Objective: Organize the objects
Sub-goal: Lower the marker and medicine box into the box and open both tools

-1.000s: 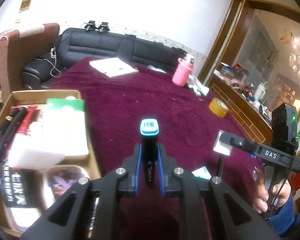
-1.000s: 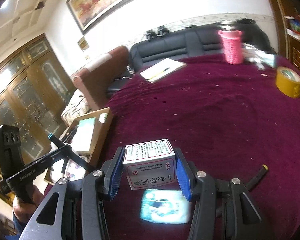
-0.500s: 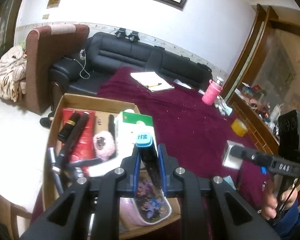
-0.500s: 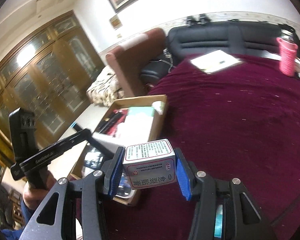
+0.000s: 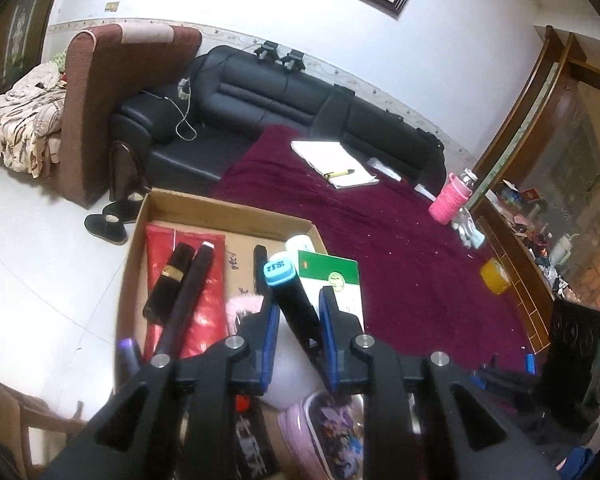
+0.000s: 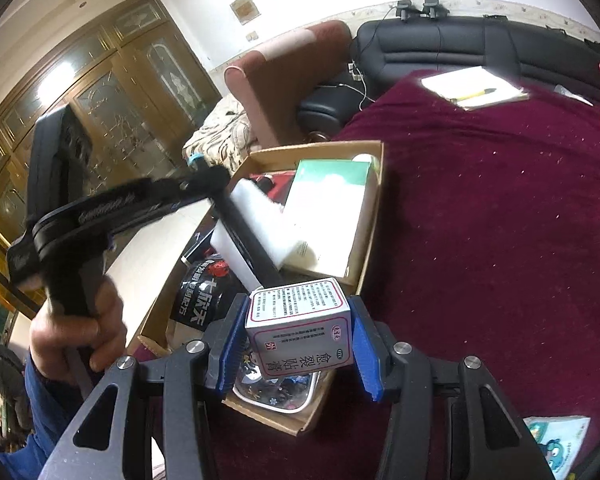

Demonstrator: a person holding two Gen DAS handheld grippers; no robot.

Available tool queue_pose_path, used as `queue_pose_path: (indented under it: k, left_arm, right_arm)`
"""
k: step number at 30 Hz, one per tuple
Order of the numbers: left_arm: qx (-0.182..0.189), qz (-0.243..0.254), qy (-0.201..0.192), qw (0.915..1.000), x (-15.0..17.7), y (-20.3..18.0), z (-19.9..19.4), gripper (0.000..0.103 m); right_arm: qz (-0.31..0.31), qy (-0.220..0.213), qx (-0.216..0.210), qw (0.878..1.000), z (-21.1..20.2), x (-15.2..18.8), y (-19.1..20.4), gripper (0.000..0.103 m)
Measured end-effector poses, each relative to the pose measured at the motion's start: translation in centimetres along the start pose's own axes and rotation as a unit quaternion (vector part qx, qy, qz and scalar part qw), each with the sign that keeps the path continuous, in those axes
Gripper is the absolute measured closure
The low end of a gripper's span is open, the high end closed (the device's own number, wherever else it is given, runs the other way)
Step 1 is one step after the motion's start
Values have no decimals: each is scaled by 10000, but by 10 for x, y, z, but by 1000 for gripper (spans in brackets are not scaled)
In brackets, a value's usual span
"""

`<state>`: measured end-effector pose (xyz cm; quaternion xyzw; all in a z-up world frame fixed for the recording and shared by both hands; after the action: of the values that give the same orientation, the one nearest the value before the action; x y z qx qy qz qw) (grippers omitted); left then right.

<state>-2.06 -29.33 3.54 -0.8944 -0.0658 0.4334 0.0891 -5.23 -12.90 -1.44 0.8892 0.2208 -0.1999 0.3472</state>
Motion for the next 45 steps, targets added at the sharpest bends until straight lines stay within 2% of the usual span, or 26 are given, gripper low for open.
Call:
queue_pose_path:
  k: [7,11,17,22,33,37,41,43,45]
  left_arm:
    - [-174,128,392,9990,-8,7,19,81]
    - [-474,363,690,9958,-14,14,33,83]
    - [-452,381,1042,9928,-9,19,56,84]
    - [-421,222,1122,9926,-4,28,63,84]
    - [-200,-135,748,9969,-5,39,33,84]
    - [-151,-218,556,9981,-6,40,19,84]
    - [-114,-219,458,9986,-4,36,10,83]
    - [-78,-202,437,9988,-3,34,7,83]
    - [-56,-192,420,9989,-2,32,4,83]
  right_arm:
    - [-29,-23,-48,10000,-1,0,6,49]
    - [-74,35,-97,9999,4,2,12,49]
    - [-259,82,-157,9995,13,1,32,49]
    - [-550,67,-66,9984,25,1,48,49]
    - [-661,-175,386,9969,59,-16,44,49]
    - [-681,-46,477,9965,74,-17,42,49]
    - [-643,-51,473,9968,72,-19,39,46]
    - [-631,-36,436,9971,67,-21,38,42]
    - [-601,-72,377,9975,60,-22,37,26]
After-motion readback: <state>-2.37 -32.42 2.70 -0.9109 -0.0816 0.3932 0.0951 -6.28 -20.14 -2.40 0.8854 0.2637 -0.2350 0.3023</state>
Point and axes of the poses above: each gripper's, at about its wrist camera, not at the fingertips, and z roughly the way its jaws point, y to its left, x to its underside, the point moved 5 cm from there along z, roughly the way its jaws point, and after that the axes turned 14 degrees about z, right-handed, at the moved point
